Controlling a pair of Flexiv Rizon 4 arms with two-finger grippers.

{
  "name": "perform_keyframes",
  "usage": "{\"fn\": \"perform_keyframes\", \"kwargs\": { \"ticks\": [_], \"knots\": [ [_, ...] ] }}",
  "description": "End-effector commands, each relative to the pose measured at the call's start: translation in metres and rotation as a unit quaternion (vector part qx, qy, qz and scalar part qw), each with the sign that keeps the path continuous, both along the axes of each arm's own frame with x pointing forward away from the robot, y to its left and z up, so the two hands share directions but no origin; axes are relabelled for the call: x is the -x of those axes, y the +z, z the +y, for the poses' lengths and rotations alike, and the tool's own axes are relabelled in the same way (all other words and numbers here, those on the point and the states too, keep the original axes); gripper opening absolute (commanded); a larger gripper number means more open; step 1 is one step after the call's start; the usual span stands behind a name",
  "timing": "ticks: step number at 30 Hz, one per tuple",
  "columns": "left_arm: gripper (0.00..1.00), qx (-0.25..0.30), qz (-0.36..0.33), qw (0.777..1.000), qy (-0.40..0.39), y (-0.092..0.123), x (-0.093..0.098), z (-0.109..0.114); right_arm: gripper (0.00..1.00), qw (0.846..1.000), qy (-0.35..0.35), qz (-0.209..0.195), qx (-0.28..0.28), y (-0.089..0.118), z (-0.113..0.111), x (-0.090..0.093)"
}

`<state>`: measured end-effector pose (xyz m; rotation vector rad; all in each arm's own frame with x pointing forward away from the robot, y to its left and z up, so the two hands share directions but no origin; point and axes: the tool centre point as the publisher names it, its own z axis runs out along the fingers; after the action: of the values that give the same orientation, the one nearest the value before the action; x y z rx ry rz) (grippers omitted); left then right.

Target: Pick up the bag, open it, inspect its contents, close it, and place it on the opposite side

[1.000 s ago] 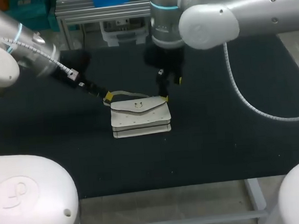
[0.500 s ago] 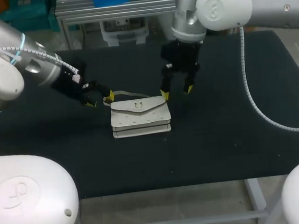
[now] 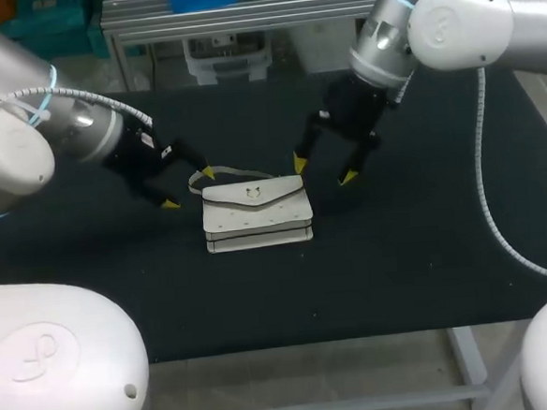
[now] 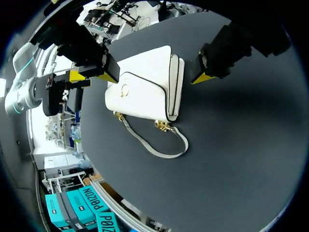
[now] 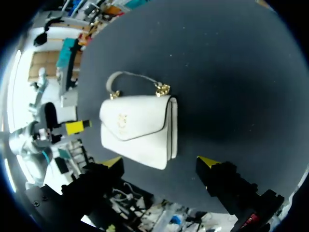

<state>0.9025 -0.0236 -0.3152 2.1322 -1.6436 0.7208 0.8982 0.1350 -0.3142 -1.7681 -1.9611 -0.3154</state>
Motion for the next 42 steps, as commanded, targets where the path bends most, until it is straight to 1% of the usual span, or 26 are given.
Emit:
{"fn": "perform_keyframes", "kwargs": {
  "ticks": [1,2,7,9,12,16,19,20,21,24,28,29,31,32,33,36,37,40,42],
  "knots": [
    [1.00,0.033,0.053,0.995,0.080,-0.011,0.004,-0.010,1.00,0.973,-0.183,-0.119,-0.069,-0.004,-0.002,0.014],
    [1.00,0.046,0.063,0.994,0.074,-0.011,0.004,-0.010,1.00,0.971,-0.189,-0.122,-0.076,-0.005,-0.002,0.015],
    [1.00,0.096,0.105,0.984,0.107,-0.012,-0.002,-0.004,1.00,0.955,-0.236,-0.117,-0.136,-0.022,-0.001,0.012],
    [1.00,0.113,0.118,0.980,0.112,-0.013,-0.003,-0.003,1.00,0.951,-0.245,-0.127,-0.142,-0.026,0.002,0.011],
    [1.00,0.130,0.126,0.977,0.113,-0.013,-0.002,-0.003,1.00,0.948,-0.242,-0.137,-0.153,-0.031,0.007,0.008],
    [1.00,0.140,0.116,0.980,0.083,-0.014,0.003,-0.007,1.00,0.946,-0.235,-0.137,-0.173,-0.035,0.013,0.000],
    [1.00,0.145,0.108,0.981,0.077,-0.016,0.003,-0.009,1.00,0.945,-0.229,-0.136,-0.188,-0.036,0.016,-0.007],
    [1.00,0.145,0.107,0.980,0.080,-0.017,0.003,-0.010,0.93,0.945,-0.224,-0.133,-0.195,-0.036,0.018,-0.010],
    [1.00,0.145,0.108,0.981,0.074,-0.017,0.003,-0.011,0.88,0.945,-0.224,-0.133,-0.199,-0.036,0.019,-0.013],
    [1.00,0.153,0.107,0.980,0.070,-0.018,0.002,-0.012,0.84,0.946,-0.217,-0.133,-0.203,-0.036,0.023,-0.019],
    [1.00,0.160,0.108,0.979,0.064,-0.019,0.000,-0.013,0.76,0.947,-0.206,-0.126,-0.211,-0.039,0.027,-0.026],
    [1.00,0.162,0.110,0.979,0.062,-0.020,-0.001,-0.014,0.75,0.949,-0.198,-0.117,-0.216,-0.042,0.029,-0.029],
    [1.00,0.162,0.110,0.979,0.060,-0.022,-0.003,-0.015,0.80,0.951,-0.188,-0.096,-0.226,-0.047,0.031,-0.034],
    [1.00,0.162,0.111,0.979,0.059,-0.023,-0.003,-0.015,0.80,0.951,-0.188,-0.095,-0.228,-0.048,0.031,-0.035],
    [1.00,0.161,0.112,0.979,0.056,-0.025,-0.004,-0.015,0.79,0.950,-0.186,-0.085,-0.236,-0.051,0.031,-0.038],
    [1.00,0.164,0.110,0.979,0.051,-0.030,-0.005,-0.016,0.76,0.948,-0.185,-0.073,-0.250,-0.054,0.033,-0.041],
    [1.00,0.165,0.110,0.979,0.051,-0.031,-0.006,-0.016,0.76,0.947,-0.186,-0.070,-0.253,-0.055,0.034,-0.042],
    [1.00,0.170,0.114,0.977,0.051,-0.032,-0.008,-0.016,0.72,0.947,-0.185,-0.065,-0.256,-0.056,0.037,-0.045],
    [0.93,0.173,0.116,0.977,0.049,-0.032,-0.008,-0.016,0.71,0.945,-0.184,-0.062,-0.262,-0.056,0.039,-0.047]
  ]
}}
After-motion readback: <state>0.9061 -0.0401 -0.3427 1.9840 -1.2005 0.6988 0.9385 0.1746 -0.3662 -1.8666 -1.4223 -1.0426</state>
